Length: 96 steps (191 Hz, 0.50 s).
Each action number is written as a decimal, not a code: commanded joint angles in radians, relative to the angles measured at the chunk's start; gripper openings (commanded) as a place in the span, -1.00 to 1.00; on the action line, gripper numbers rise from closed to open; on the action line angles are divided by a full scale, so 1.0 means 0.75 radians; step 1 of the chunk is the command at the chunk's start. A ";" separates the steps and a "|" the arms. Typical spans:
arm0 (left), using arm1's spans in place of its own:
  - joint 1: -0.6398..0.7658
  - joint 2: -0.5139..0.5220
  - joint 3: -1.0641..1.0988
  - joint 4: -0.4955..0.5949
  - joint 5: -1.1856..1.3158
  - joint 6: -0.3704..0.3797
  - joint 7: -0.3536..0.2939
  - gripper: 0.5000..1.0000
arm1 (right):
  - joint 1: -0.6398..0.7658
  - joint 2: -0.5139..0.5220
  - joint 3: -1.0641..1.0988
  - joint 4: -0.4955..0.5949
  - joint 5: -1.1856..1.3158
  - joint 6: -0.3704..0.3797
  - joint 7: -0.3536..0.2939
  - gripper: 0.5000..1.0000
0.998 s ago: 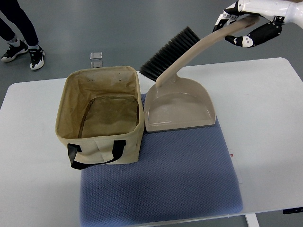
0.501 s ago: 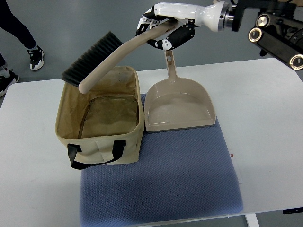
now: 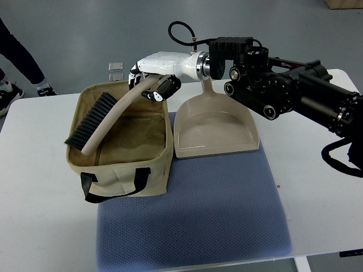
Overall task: Put pink broom in yellow bag with right hand
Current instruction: 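Lower the brush into the bin and open the right hand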
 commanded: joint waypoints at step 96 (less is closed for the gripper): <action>0.000 0.000 -0.001 0.000 0.000 0.000 0.000 1.00 | -0.047 0.000 -0.046 -0.014 0.000 -0.100 0.001 0.24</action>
